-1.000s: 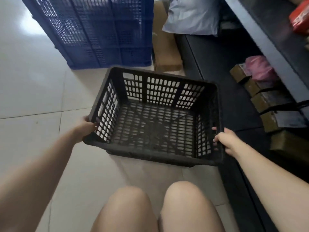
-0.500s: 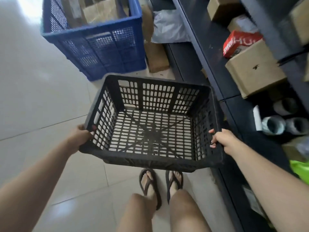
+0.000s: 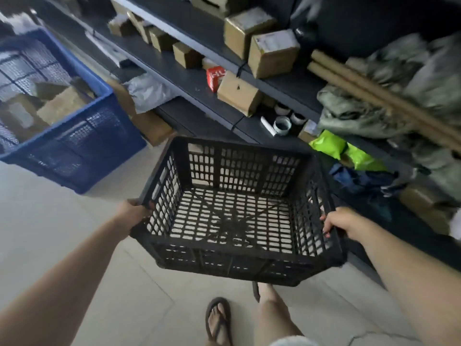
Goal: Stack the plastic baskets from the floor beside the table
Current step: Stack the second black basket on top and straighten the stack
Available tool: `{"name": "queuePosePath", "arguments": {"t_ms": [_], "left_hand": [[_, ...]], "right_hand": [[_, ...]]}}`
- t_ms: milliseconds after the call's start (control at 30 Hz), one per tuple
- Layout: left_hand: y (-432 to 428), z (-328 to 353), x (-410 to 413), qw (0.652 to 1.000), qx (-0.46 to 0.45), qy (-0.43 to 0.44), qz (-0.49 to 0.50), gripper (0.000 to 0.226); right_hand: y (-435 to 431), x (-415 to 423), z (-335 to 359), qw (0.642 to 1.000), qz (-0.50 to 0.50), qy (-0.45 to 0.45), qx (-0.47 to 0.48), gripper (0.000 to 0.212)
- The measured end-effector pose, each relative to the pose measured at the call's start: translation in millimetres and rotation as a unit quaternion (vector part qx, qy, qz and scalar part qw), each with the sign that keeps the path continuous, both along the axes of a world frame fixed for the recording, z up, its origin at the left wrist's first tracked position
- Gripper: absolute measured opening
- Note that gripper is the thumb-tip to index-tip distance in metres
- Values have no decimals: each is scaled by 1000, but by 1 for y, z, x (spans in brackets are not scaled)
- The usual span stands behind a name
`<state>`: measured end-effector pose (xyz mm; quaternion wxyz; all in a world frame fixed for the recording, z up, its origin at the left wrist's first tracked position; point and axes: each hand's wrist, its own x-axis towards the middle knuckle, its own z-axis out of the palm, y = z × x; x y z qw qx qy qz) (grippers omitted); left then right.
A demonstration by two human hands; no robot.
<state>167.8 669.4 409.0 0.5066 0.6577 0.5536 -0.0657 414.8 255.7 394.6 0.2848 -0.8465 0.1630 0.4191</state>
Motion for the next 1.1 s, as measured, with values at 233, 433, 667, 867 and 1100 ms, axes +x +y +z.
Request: {"name": "queuePosePath", "arguments": {"t_ms": [233, 433, 667, 867, 1100], "left_hand": [[-133, 14, 38, 985, 22, 13, -168, 17], [-307, 15, 68, 956, 36, -3, -290, 16], [-555, 22, 72, 920, 11, 21, -391, 20], [-742, 33, 105, 883, 3, 18, -469, 16], [-893, 40, 170, 844, -36, -5, -535, 20]], "right_hand": [[-190, -103, 15, 990, -138, 14, 6, 27], [-379, -190, 21, 972, -230, 39, 28, 23], [-612, -275, 44, 951, -307, 39, 5, 22], [-761, -319, 74, 915, -402, -5, -38, 20], [-861, -320, 100, 873, -477, -57, -81, 14]]}}
